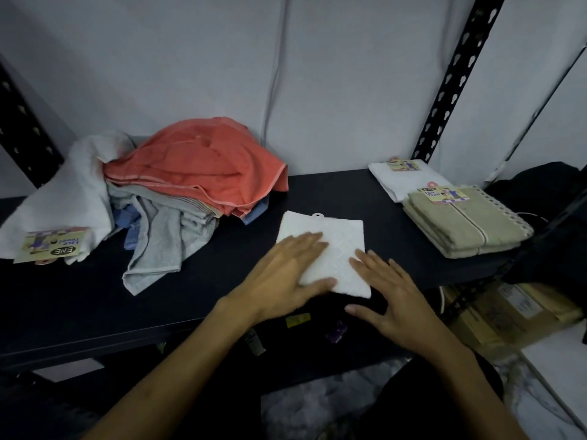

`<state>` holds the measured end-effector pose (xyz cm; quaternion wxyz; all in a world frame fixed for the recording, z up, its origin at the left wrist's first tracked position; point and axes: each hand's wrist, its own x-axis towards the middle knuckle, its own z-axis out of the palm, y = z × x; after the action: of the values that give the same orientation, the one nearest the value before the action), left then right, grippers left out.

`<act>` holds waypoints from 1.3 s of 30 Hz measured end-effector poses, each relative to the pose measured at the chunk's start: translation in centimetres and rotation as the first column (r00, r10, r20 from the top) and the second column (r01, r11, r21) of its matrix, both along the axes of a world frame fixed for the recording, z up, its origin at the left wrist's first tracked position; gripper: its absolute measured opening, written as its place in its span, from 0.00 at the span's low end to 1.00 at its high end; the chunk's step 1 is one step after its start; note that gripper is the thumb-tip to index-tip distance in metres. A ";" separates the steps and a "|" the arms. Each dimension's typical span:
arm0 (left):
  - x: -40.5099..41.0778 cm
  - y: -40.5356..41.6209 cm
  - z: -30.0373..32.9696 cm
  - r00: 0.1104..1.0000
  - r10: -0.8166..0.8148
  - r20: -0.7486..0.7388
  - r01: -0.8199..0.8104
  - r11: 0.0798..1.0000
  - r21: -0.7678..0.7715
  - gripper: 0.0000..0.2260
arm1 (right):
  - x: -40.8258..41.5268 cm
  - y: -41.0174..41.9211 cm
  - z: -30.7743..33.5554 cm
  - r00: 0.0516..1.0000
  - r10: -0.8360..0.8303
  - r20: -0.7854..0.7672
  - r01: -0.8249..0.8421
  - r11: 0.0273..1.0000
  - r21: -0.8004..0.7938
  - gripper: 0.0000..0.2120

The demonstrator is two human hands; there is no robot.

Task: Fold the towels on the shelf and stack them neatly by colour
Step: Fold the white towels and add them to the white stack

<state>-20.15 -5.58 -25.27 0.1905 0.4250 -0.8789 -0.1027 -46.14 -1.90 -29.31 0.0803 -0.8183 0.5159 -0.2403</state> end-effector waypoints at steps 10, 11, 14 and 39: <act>-2.2 2.1 2.4 0.858 -0.084 -0.506 0.113 0.993 0.025 0.13 | -1.4 0.1 1.9 0.966 -0.016 0.256 0.051 0.990 -0.129 0.24; -2.2 2.0 3.7 0.809 -0.055 -0.585 0.125 0.989 0.079 0.12 | -1.4 -0.2 2.7 0.931 -0.010 0.364 0.041 0.996 -0.077 0.24; -1.7 0.9 6.3 0.649 0.028 -0.760 0.142 0.977 0.157 0.08 | -1.8 -1.3 5.4 0.665 -0.035 0.746 -0.073 0.991 0.112 0.19; -0.3 -3.4 8.7 0.488 0.367 -0.792 0.077 0.886 0.457 0.06 | 0.1 -6.5 15.6 0.624 -0.218 0.750 -0.251 0.853 0.457 0.10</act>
<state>-20.50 -8.96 -16.53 0.5113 0.4218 -0.5778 -0.4763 -46.04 -8.42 -13.70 0.5163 -0.5826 0.4658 -0.4209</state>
